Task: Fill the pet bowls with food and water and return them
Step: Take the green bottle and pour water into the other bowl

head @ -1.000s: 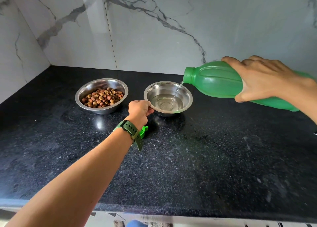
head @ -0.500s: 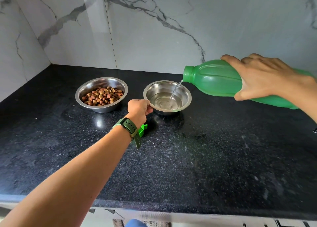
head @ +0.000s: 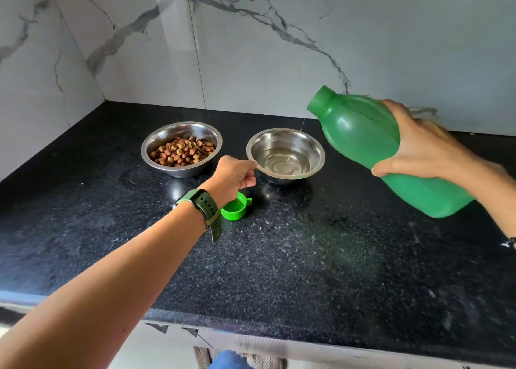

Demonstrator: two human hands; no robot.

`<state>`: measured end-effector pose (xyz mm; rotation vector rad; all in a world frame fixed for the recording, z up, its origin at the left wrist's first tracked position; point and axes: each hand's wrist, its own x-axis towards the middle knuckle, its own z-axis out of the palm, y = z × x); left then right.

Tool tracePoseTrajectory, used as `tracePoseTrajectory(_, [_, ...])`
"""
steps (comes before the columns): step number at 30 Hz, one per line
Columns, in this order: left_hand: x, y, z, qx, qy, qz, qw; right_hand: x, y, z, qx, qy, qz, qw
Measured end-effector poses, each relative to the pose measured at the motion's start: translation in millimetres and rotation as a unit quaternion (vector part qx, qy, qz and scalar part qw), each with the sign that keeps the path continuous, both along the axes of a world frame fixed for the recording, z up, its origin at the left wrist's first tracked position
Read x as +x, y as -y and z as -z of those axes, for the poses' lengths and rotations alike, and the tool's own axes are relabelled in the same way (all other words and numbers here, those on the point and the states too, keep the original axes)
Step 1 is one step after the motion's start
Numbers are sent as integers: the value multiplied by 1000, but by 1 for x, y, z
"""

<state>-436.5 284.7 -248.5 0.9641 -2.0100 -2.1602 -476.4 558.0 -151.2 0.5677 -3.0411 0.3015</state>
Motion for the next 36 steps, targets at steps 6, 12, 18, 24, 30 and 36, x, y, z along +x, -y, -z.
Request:
tracePoseTrajectory(6, [15,0,-8,-372,40,192,907,3,13,37,-187,54,23,981])
tracePoseTrajectory(12, [29,-1,0,-579,177,348,716,15,31,64,-355,85,31,931])
tracePoseTrajectory(18, [36,0,9,-611,179,350,687,27,50,90,-508,114,17,853])
tracePoseTrajectory(24, [39,-17,-32,-440,28,259,860,34,59,104,-546,98,-6,832])
tracePoseTrajectory(30, [41,-48,-89,-63,-243,61,966,40,57,109,-562,90,-27,822])
tracePoseTrajectory(36, [45,-76,-117,-66,-459,76,883,45,54,116,-568,82,-32,819])
